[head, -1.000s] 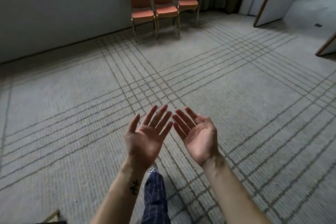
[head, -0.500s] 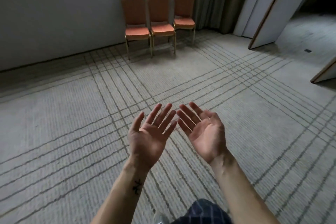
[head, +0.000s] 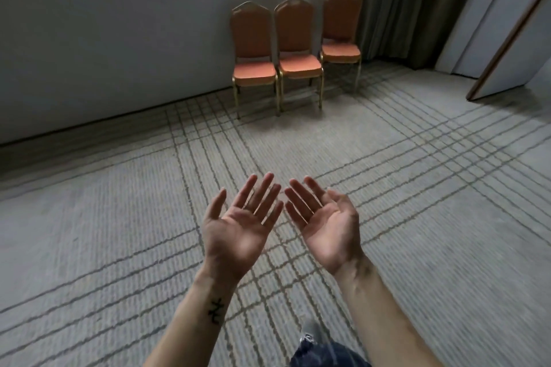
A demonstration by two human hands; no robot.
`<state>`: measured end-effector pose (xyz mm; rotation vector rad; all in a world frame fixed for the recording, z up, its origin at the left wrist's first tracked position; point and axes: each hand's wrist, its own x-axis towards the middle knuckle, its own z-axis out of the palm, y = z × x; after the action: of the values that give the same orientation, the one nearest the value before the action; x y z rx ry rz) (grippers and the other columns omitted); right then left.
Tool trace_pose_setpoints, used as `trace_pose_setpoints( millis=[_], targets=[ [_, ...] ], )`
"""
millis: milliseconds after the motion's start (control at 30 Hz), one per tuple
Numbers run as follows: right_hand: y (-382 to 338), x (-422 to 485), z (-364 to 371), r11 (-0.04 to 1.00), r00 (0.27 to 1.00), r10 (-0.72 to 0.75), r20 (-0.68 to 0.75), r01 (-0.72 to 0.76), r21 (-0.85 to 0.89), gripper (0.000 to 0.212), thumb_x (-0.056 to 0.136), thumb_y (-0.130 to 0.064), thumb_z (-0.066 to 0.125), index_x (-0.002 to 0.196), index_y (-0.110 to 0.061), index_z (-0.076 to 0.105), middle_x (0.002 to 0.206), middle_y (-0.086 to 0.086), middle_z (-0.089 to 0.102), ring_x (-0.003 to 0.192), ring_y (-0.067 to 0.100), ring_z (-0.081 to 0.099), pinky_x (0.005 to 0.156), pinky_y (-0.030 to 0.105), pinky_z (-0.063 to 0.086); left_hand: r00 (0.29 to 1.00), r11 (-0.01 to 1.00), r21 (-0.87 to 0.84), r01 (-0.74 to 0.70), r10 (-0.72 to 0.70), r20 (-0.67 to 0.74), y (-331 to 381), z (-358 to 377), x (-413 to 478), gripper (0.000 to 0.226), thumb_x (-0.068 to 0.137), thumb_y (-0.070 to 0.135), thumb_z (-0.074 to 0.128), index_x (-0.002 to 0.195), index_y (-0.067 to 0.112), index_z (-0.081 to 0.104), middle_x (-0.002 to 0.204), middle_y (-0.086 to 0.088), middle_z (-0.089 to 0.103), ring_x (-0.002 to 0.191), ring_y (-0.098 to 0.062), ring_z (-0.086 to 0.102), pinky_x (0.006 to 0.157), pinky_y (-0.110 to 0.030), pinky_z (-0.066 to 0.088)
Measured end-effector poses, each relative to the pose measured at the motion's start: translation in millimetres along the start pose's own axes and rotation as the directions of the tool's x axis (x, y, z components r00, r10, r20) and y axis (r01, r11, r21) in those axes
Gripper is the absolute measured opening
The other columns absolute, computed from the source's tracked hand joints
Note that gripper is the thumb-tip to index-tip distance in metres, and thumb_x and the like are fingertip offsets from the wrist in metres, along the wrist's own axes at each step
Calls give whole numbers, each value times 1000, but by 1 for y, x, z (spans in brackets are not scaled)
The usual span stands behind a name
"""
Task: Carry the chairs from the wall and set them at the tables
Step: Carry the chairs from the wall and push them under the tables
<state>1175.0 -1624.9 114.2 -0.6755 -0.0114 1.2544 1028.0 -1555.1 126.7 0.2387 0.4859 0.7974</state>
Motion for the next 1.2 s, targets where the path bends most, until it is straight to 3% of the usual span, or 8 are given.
trace_pose_setpoints(
  millis=[133, 400, 600, 800, 1033, 1200],
  targets=[
    [-29, 105, 38, 999, 999, 30, 44, -32, 32, 51, 100, -31, 41, 143, -5, 51, 137, 22, 63, 124, 34, 64, 109, 45, 44, 993, 994, 8, -111, 111, -28, 40, 21, 87, 59, 104, 45, 39, 149, 7, 48, 146, -20, 58, 136, -37, 56, 121, -52, 30],
    [-26, 290, 101, 989, 990, 141, 19, -140, -54, 50, 103, -32, 41, 144, -5, 51, 136, 20, 65, 127, 33, 63, 112, 45, 43, 983, 989, 12, -145, 145, -114, 134, 21, 240, 60, 105, 46, 38, 149, 8, 48, 146, -19, 58, 136, -38, 56, 122, -53, 29],
    [-14, 424, 181, 988, 991, 131, 2, -130, -77, 52, 102, -31, 42, 146, -5, 50, 134, 21, 65, 121, 33, 66, 116, 47, 40, 985, 987, -55, -153, 148, -86, 238, 20, 360, 59, 105, 46, 38, 149, 9, 48, 146, -19, 59, 135, -37, 57, 121, -53, 31],
    [-25, 536, 263, 995, 998, 64, 9, -63, -71, 47, 104, -30, 41, 141, -5, 54, 134, 21, 66, 125, 34, 62, 113, 45, 42, 987, 988, 16, -153, 154, -56, 334, 47, 475, 59, 105, 45, 38, 150, 8, 48, 144, -20, 60, 134, -37, 58, 121, -53, 31],
    [-35, 662, 284, 993, 990, 110, -88, -114, -38, 46, 102, -31, 43, 138, -7, 57, 133, 20, 66, 119, 33, 65, 107, 44, 46, 985, 987, 11, -158, 159, -68, 403, 56, 599, 58, 105, 45, 38, 148, 9, 49, 144, -18, 60, 134, -36, 57, 121, -52, 32],
    [-58, 776, 305, 994, 992, 105, -73, -106, -8, 47, 103, -32, 42, 139, -7, 57, 135, 19, 65, 128, 32, 61, 113, 44, 42, 976, 986, 64, -157, 164, -141, 430, 69, 685, 59, 104, 46, 39, 148, 8, 50, 143, -19, 61, 135, -36, 57, 121, -52, 32]
  ],
)
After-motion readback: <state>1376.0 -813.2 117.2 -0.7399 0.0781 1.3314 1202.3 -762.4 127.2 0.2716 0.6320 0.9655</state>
